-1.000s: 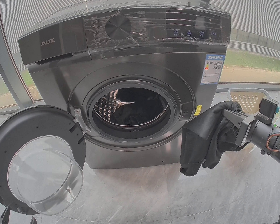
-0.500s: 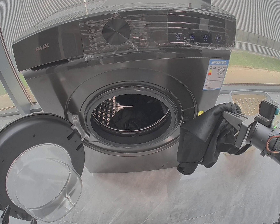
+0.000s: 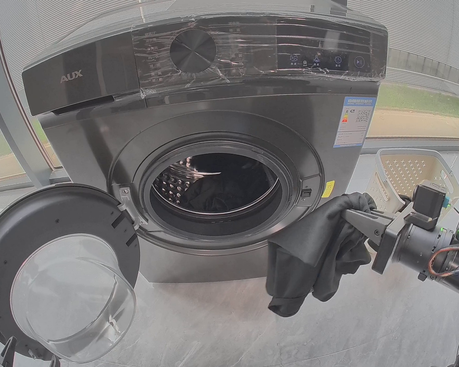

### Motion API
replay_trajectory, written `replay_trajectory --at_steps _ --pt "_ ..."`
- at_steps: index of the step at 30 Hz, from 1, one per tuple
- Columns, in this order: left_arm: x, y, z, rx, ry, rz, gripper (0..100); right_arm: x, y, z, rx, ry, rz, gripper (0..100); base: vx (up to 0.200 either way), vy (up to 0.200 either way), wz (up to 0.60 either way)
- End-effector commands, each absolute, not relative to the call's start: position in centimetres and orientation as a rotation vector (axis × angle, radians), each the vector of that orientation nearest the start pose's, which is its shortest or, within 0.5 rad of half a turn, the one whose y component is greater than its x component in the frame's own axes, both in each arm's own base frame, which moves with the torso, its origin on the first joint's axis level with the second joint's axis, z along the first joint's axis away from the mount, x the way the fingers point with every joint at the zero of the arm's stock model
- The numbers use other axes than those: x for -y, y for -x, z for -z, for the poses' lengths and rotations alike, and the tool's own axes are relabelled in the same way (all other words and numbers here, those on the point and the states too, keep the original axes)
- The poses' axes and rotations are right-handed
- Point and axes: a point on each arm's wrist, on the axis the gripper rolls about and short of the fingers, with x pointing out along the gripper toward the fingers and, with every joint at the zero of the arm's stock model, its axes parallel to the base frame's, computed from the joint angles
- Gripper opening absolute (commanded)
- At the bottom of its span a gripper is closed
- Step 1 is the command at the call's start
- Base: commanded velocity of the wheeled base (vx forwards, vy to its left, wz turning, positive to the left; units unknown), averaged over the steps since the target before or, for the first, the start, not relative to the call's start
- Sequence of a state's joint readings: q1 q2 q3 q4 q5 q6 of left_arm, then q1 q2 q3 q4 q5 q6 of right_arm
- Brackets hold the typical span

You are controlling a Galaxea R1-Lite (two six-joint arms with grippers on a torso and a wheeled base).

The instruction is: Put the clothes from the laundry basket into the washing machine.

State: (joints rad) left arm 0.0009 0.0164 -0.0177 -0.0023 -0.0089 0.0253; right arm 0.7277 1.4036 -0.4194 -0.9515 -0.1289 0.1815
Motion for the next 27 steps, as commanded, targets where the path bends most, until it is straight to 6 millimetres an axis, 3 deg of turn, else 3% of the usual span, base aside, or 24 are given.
replay_trajectory --at_steps 1,5,9,10,12,16,17,26,27 --pt "0.0 2.3 -7.6 0.000 -0.014 0.008 100 -14.6 -16.5 -18.3 -0.112 -0.164 -0.603 0 0.000 0.000 0.00" --pt "0.0 2.3 -7.7 0.009 -0.041 0.007 100 -15.5 -16.2 -18.1 -0.107 -0.163 -0.638 0 0.000 0.000 0.00" --pt "0.3 3.7 -12.8 0.208 -0.029 0.107 100 -16.8 -16.0 -17.5 -0.122 -0.159 -0.685 0 0.000 0.000 0.00" --pt "0.4 3.5 -13.5 0.184 -0.037 0.173 100 -17.3 -16.0 -17.4 -0.120 -0.160 -0.699 0 0.000 0.000 0.00" --pt "0.8 2.3 -13.2 0.065 -0.052 0.324 100 -18.7 -16.7 -17.3 -0.109 -0.172 -0.710 0 0.000 0.000 0.00" --pt "0.9 1.0 -12.8 -0.050 -0.044 0.422 100 -19.6 -17.5 -17.1 -0.097 -0.194 -0.708 0 0.000 0.000 0.00" --pt "1.1 -0.4 -13.0 -0.135 -0.039 0.499 100 -20.6 -18.2 -17.4 -0.062 -0.219 -0.714 0 0.000 0.000 0.00" --pt "1.7 -4.2 -13.5 -0.278 -0.080 0.696 100 -22.0 -19.5 -18.7 0.009 -0.257 -0.729 0 0.000 0.000 0.00" --pt "2.1 -5.3 -13.5 -0.318 -0.080 0.741 100 -22.2 -19.7 -18.8 0.010 -0.267 -0.731 0 0.000 0.000 0.00"
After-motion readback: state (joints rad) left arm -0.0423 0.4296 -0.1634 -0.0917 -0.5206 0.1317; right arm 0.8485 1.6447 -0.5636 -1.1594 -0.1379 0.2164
